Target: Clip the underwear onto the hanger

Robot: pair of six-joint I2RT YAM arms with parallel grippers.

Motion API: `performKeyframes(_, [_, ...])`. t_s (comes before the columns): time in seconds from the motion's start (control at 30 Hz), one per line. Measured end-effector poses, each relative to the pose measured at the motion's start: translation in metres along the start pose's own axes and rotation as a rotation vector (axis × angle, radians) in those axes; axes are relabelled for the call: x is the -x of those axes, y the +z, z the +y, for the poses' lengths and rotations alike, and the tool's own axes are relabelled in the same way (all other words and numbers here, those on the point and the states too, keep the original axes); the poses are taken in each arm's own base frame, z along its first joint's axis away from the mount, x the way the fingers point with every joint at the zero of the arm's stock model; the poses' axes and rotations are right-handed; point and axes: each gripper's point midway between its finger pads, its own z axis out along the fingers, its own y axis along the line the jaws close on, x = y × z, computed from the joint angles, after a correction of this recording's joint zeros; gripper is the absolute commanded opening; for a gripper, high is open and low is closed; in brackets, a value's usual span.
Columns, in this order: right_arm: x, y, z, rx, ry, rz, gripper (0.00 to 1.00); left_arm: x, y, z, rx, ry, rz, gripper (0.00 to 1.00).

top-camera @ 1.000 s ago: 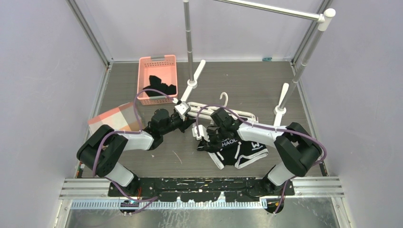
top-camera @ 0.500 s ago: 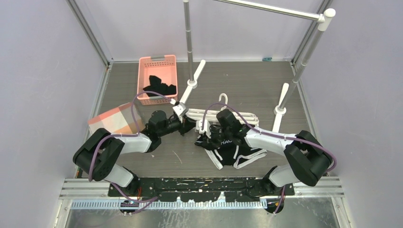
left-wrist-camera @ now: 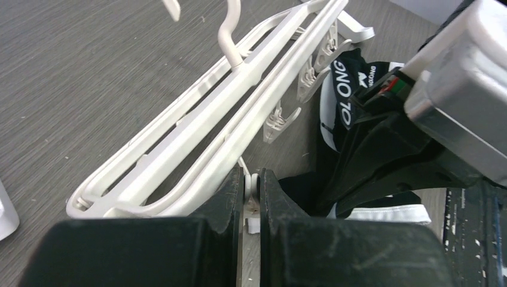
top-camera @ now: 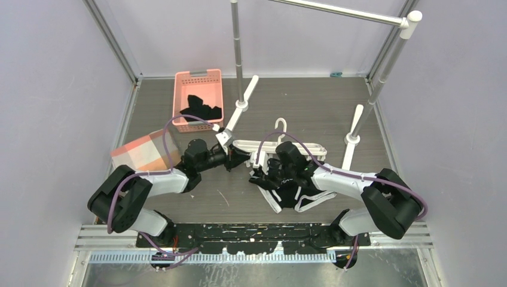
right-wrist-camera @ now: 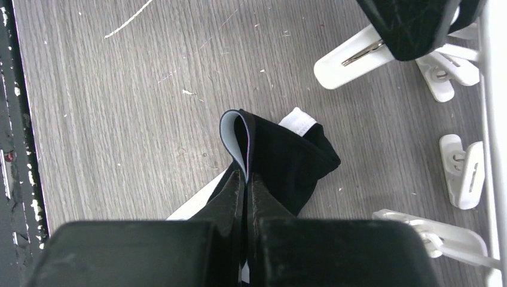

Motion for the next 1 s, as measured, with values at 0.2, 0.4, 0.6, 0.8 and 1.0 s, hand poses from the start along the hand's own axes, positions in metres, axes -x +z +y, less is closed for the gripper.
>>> performKeyframes(0.2, [0.009,0.001,-0.004,-0.018,0.015,-0.034,0.01,0.008,-0.002,-0.013,-0.058,-0.013,-0.014,0.00])
performKeyframes(0.4, [0.016,0.001,-0.004,-0.016,0.022,-0.061,0.01,0.014,-0.005,-0.020,-0.091,-0.005,-0.025,0.00])
performKeyframes(0.6, [0.029,-0.004,-0.007,-0.042,0.006,-0.118,0.01,0.013,-0.006,-0.025,-0.114,-0.017,-0.019,0.00])
performKeyframes(0.8, [0.037,-0.006,-0.010,-0.060,-0.010,-0.148,0.01,0.013,-0.007,-0.029,-0.132,-0.032,-0.014,0.00])
performKeyframes(1.0, [0.028,0.000,-0.010,-0.049,-0.001,-0.121,0.01,0.012,-0.007,-0.031,-0.144,-0.051,-0.011,0.00])
